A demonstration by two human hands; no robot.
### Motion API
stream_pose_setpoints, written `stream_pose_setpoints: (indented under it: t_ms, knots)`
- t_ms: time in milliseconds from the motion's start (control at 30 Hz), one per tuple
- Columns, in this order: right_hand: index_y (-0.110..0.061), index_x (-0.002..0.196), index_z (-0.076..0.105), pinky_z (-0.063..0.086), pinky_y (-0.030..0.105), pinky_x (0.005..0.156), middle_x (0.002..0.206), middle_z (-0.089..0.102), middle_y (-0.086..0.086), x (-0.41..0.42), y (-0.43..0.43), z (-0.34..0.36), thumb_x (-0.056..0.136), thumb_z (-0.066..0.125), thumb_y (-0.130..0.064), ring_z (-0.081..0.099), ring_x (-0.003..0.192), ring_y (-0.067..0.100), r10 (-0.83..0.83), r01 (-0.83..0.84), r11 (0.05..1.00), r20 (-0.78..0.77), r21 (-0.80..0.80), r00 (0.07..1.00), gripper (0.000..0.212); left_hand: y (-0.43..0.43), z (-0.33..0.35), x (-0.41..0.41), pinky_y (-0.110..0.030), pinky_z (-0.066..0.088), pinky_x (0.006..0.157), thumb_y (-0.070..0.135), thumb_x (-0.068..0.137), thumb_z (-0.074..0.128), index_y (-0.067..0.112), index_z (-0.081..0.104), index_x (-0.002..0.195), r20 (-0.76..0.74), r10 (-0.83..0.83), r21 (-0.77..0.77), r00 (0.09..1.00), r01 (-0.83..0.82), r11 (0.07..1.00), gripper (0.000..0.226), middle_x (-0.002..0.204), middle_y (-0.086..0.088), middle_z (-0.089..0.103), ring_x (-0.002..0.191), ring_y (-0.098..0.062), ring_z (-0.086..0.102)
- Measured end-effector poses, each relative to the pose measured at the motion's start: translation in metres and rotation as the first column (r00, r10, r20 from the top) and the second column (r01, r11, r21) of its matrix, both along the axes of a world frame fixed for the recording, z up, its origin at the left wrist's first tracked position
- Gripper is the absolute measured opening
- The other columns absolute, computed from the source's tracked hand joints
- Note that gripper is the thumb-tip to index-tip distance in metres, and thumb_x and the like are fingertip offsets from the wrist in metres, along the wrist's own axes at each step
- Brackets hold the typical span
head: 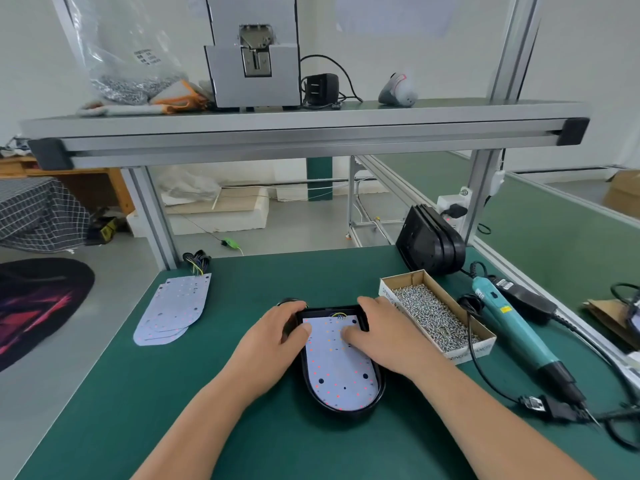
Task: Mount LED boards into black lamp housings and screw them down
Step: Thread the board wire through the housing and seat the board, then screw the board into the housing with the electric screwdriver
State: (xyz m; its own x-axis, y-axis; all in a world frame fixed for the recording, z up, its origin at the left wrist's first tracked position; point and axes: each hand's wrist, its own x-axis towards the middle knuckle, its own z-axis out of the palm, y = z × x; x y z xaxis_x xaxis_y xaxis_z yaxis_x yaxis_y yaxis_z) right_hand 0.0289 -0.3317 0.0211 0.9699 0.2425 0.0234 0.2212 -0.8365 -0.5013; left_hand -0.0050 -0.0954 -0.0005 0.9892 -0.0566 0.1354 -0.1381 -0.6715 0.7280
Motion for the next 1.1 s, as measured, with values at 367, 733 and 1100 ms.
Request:
stream_pose_setpoints:
  t_ms: [367, 733, 1100]
  knots:
    - [-0.043, 0.098, 0.067, 0.048, 0.026, 0.072, 0.094, 0.068, -0.025, -0.007, -0.104, 0.05, 0.094, 0.059, -0.053, 0.061, 0.085, -0.008, -0.263, 0.225, 0.962, 0.293, 0.156, 0.919, 0.013, -0.004, 0.001, -0.003, -0.029, 0.047, 0.108, 0.055, 0.102, 0.058, 0.049, 0.059, 0.143, 0.097, 0.024, -0.087, 0.995, -0.015, 0.996, 0.042, 0.127, 0.03, 0.06, 0.122, 0.012, 0.053]
    - [-0.031, 0.117, 0.045, 0.055, 0.036, 0.076, 0.091, 0.065, -0.006, -0.026, -0.207, 0.015, 0.09, 0.063, -0.065, 0.065, 0.079, 0.016, -0.441, 0.433, 0.837, 0.055, -0.335, 0.896, 0.048, -0.008, 0.009, -0.01, -0.033, 0.053, 0.097, 0.061, 0.101, 0.055, 0.049, 0.056, 0.147, 0.147, 0.065, 0.02, 0.987, -0.069, 0.997, 0.047, 0.113, 0.027, 0.066, 0.107, 0.007, 0.059]
    - [0.006, 0.111, 0.068, 0.049, 0.023, 0.042, 0.07, 0.065, 0.005, -0.023, -0.198, 0.024, 0.096, 0.07, -0.021, 0.059, 0.05, 0.015, -0.352, 0.474, 0.339, -0.358, 0.812, 0.865, 0.031, -0.043, 0.057, -0.03, -0.022, 0.043, 0.063, 0.029, 0.101, 0.063, 0.031, 0.073, 0.119, 0.465, 0.141, 0.045, 0.874, -0.182, 0.982, 0.021, 0.09, 0.021, 0.064, 0.08, -0.009, 0.06]
